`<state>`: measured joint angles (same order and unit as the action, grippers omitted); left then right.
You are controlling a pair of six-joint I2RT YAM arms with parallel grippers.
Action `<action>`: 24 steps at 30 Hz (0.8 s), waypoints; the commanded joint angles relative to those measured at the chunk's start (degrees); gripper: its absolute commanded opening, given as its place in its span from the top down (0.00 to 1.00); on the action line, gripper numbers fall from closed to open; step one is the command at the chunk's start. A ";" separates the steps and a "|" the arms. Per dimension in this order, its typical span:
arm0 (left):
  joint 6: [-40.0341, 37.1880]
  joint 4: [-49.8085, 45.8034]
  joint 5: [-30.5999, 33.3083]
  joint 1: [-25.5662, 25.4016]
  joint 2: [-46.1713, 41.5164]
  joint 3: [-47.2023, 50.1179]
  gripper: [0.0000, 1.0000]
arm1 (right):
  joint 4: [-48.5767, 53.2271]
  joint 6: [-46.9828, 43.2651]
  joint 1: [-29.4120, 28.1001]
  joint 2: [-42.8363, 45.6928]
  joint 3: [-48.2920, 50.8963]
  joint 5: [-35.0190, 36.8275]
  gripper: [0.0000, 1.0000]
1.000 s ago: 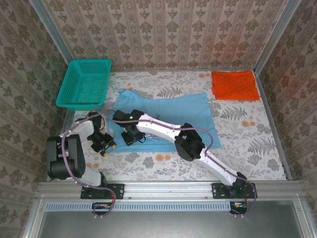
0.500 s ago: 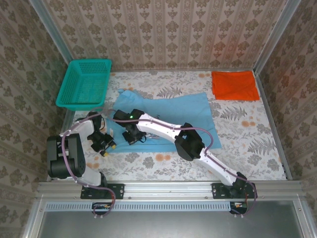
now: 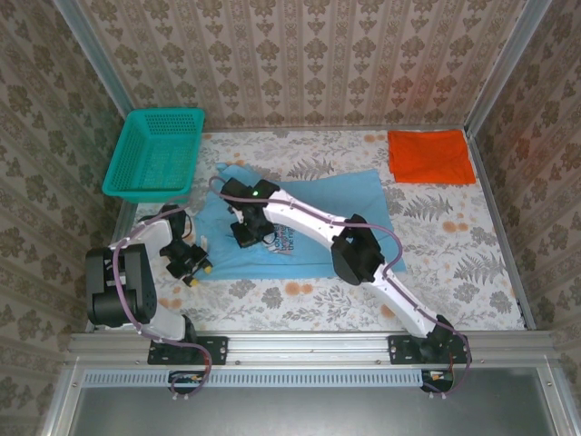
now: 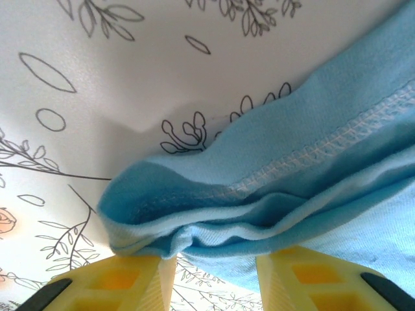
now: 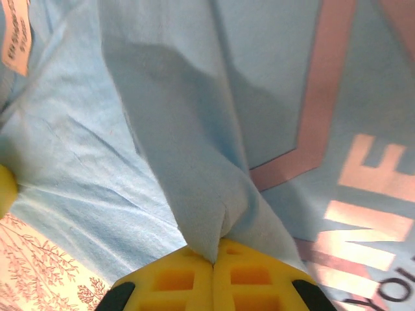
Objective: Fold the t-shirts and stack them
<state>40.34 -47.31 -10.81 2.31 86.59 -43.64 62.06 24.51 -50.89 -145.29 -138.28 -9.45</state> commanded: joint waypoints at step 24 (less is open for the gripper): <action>-0.53 -1.51 8.65 0.43 -0.32 1.76 0.63 | 2.64 4.18 11.57 3.65 4.21 5.65 0.69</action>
<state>40.01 -47.79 -8.99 2.31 86.11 -43.62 60.90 25.63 -42.15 -144.70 -134.52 -8.80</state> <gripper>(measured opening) 0.369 0.304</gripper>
